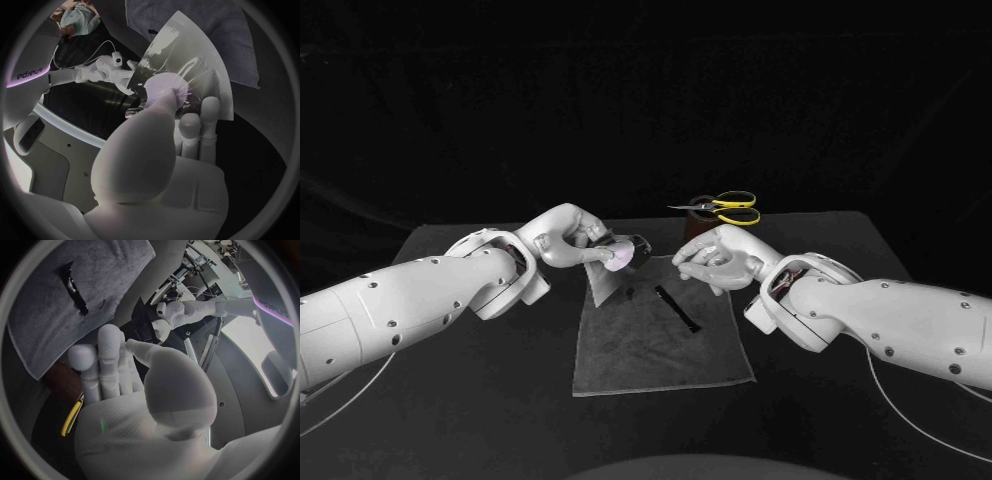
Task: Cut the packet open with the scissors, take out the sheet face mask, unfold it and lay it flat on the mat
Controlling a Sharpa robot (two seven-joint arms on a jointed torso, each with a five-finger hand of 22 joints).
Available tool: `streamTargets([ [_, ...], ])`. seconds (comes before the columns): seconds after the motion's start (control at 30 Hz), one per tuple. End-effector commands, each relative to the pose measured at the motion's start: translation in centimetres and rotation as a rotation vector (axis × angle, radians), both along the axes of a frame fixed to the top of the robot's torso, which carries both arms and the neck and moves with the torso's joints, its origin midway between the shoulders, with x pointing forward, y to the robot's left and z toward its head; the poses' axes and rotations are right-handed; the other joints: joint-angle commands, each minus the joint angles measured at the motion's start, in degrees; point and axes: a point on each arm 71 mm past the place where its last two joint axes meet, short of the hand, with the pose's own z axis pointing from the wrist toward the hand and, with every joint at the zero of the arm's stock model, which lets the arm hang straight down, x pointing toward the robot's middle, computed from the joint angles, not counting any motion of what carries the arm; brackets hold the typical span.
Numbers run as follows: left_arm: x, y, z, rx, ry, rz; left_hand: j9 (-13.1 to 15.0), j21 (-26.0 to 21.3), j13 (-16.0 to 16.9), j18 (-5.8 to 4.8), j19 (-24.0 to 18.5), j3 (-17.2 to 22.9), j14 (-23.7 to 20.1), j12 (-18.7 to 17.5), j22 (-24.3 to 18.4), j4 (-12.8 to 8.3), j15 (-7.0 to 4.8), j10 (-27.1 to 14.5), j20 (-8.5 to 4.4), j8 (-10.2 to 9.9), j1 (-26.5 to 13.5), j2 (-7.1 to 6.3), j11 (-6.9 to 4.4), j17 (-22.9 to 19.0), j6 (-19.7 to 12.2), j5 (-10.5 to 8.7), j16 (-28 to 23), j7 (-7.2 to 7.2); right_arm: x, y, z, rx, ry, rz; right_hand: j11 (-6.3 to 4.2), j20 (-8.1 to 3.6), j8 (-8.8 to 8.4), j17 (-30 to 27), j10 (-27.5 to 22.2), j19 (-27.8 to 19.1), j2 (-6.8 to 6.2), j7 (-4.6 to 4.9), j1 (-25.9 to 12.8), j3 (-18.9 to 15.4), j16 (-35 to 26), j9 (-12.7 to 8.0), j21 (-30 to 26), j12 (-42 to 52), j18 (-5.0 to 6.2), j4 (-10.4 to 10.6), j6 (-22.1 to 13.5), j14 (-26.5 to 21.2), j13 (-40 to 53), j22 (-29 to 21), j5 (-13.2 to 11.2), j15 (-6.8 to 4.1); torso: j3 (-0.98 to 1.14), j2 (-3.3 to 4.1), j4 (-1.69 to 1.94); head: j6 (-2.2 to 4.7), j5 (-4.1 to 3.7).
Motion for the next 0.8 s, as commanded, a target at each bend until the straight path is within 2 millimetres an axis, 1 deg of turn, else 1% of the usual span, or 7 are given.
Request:
streamTargets([
  [0.03, -0.3, -0.3, 0.4, -0.094, -0.007, -0.037, 0.06, -0.3, 0.1, 1.13, -0.46, 0.47, -0.54, -0.29, -0.08, 0.03, 0.09, -0.05, 0.15, 0.13, -0.29, 0.09, 0.28, -0.19, -0.44, 0.19, -0.34, 0.13, -0.1, 0.1, 0.9, 0.054, -0.024, -0.002, -0.65, -0.35, 0.34, -0.07, 2.43, 0.84, 0.79, -0.49, 0.36, 0.09, 0.52, 0.23, 0.98, 1.26, -0.01, -0.25, 0.68, 0.02, 0.85, 1.17, -0.31, -0.74, 0.02, 0.0, -0.03, 0.22, -0.16],
  [0.17, -0.6, -0.6, 0.2, -0.12, 0.004, -0.051, 0.16, -0.4, 0.11, 1.15, -0.67, 0.69, -0.72, -0.42, -0.21, -0.08, 0.12, -0.09, 0.2, 0.17, -0.38, 0.0, 0.31, -0.35, -0.55, 0.19, -0.41, 0.17, -0.2, 0.2, 1.8, 0.053, -0.04, 0.013, -2.07, -1.52, 0.77, 0.46, 7.44, 3.13, 1.48, -1.66, 1.58, 0.18, 2.36, 0.79, 3.99, 5.17, -0.76, -1.89, 2.06, 1.11, 4.67, 5.28, 0.42, -1.97, -0.03, 0.04, 0.04, 0.41, -0.33],
  [0.23, -0.9, -0.8, 0.0, -0.132, 0.011, -0.062, 0.21, -0.85, 0.12, 1.32, -1.42, 0.78, -0.76, -0.48, -1.09, -0.13, 0.14, -0.11, 0.22, 0.19, -0.45, -0.06, 0.33, -0.31, -0.59, 0.19, -0.4, 0.2, -0.2, 0.3, 2.4, 0.035, -0.058, 0.032, -2.5, -2.06, 0.87, 5.82, 8.41, 3.62, 1.65, -2.0, 1.95, 0.58, 7.34, 1.09, 4.91, 8.2, -0.95, -3.2, 2.75, 2.24, 8.29, 6.52, 2.13, -2.4, -0.07, 0.03, 0.08, 0.39, -0.39],
  [0.37, -1.2, -1.3, -0.4, -0.147, 0.019, -0.074, 0.26, -0.9, 0.13, 1.32, -1.54, 0.87, -0.81, -0.54, -1.13, -0.19, 0.15, -0.11, 0.25, 0.22, -0.52, -0.12, 0.33, -0.3, -0.62, 0.19, -0.41, 0.21, -0.3, 0.6, 3.2, -0.01, -0.1, 0.065, -2.9, -2.39, 0.74, 17.09, 5.38, 4.69, 2.54, -2.43, 0.77, 1.32, 17.39, 1.82, 6.76, 16.0, -1.41, -4.7, 3.6, 3.41, 19.18, 9.42, 2.13, -2.72, -0.12, -0.02, 0.08, 0.39, -0.36],
  [0.47, -1.3, -1.4, -0.7, -0.154, 0.019, -0.078, 0.29, -0.99, 0.13, 1.35, -1.68, 0.91, -0.83, -0.56, -1.26, -0.22, 0.16, -0.11, 0.26, 0.23, -0.55, -0.17, 0.33, -0.3, -0.63, 0.19, -0.41, 0.22, -0.2, 0.7, 3.8, -0.048, -0.13, 0.075, -3.02, -2.38, 0.59, 20.19, 3.69, 5.21, 2.91, -2.39, 0.14, 1.51, 20.21, 2.23, 7.45, 18.99, -1.59, -5.1, 3.56, 3.55, 23.69, 10.63, 1.38, -2.7, -0.16, -0.03, 0.08, 0.41, -0.4],
  [0.57, -1.4, -1.6, -0.9, -0.161, 0.017, -0.079, 0.33, -0.95, 0.14, 1.33, -1.64, 1.0, -0.88, -0.6, -1.14, -0.3, 0.16, -0.11, 0.27, 0.26, -0.56, -0.23, 0.32, -0.34, -0.64, 0.19, -0.41, 0.23, 0.1, 0.8, 4.2, -0.091, -0.141, 0.067, -3.01, -2.25, 0.45, 20.27, 2.65, 4.99, 2.6, -2.46, -1.64, 0.36, 20.54, 2.44, 7.19, 20.11, -1.56, -4.08, 3.43, 3.3, 25.74, 10.49, 0.4, -2.54, -0.21, -0.04, 0.08, 0.45, -0.44],
  [0.8, -1.5, -1.7, -1.1, -0.161, -0.006, -0.083, 0.38, -0.86, 0.16, 1.3, -1.53, 1.13, -0.92, -0.65, -0.93, -0.42, 0.14, -0.1, 0.29, 0.29, -0.55, -0.3, 0.28, -0.38, -0.65, 0.2, -0.42, 0.24, 0.6, 0.9, 4.0, -0.102, -0.012, 0.0, -2.48, -1.96, -0.79, 18.07, 0.3, 2.96, 0.71, -2.07, -5.96, -2.75, 19.14, 2.11, 4.58, 20.73, -0.91, -0.47, 2.23, 2.27, 28.34, 7.64, 1.98, -2.23, -0.22, 0.0, 0.22, 0.37, -0.36],
])
